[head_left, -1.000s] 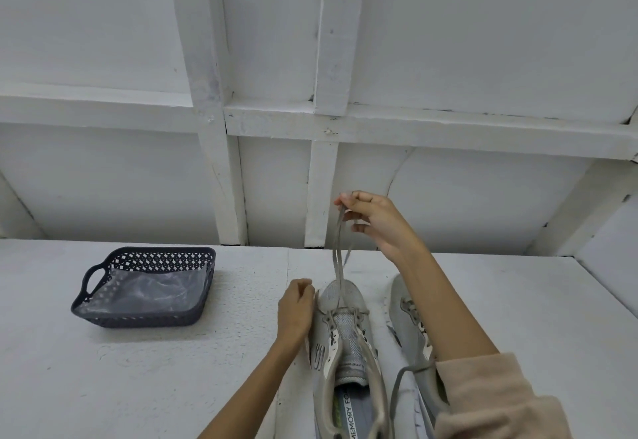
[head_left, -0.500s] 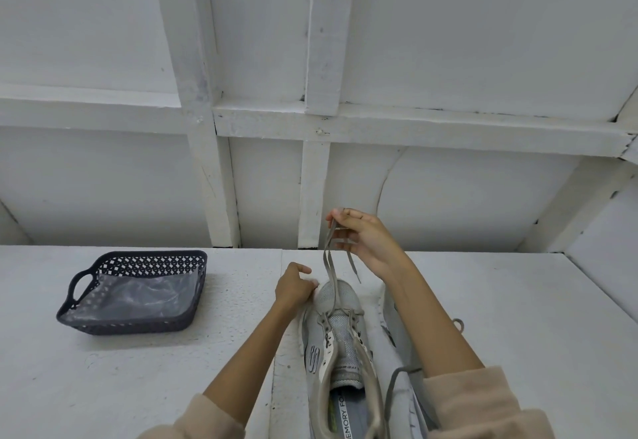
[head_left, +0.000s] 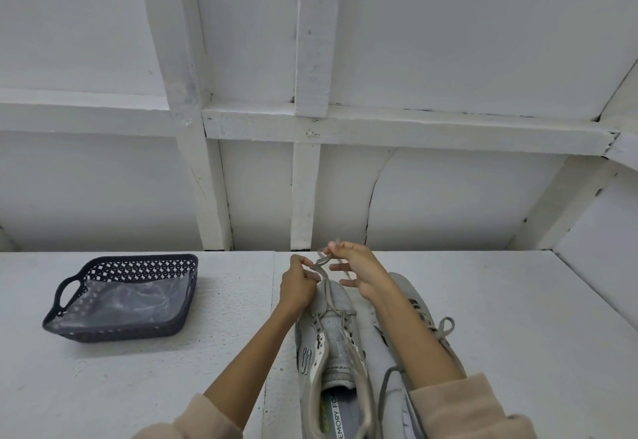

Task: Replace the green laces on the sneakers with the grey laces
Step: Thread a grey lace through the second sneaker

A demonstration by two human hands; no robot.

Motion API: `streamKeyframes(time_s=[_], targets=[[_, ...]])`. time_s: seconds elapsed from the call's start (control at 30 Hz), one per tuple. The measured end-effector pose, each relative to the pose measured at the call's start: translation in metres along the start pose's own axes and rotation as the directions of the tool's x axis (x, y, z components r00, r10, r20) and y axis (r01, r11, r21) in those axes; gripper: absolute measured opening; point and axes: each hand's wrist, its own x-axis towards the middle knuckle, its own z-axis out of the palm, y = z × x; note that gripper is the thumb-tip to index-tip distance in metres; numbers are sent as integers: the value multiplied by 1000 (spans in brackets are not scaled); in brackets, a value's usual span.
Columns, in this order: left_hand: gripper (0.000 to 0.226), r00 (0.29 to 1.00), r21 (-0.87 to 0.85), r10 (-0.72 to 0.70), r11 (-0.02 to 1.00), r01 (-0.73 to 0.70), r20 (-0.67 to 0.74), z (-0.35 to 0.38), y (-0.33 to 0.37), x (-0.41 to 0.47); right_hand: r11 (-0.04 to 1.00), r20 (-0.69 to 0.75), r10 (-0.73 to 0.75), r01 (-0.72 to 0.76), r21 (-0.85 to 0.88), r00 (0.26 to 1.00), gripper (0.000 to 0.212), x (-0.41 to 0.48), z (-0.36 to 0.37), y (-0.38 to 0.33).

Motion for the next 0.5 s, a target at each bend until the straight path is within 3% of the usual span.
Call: streamKeyframes(time_s=[0.5], targets=[[22, 1000, 155, 22, 988, -24, 13, 3, 17, 3, 998, 1, -3, 3, 64, 1000, 21, 4, -11, 13]])
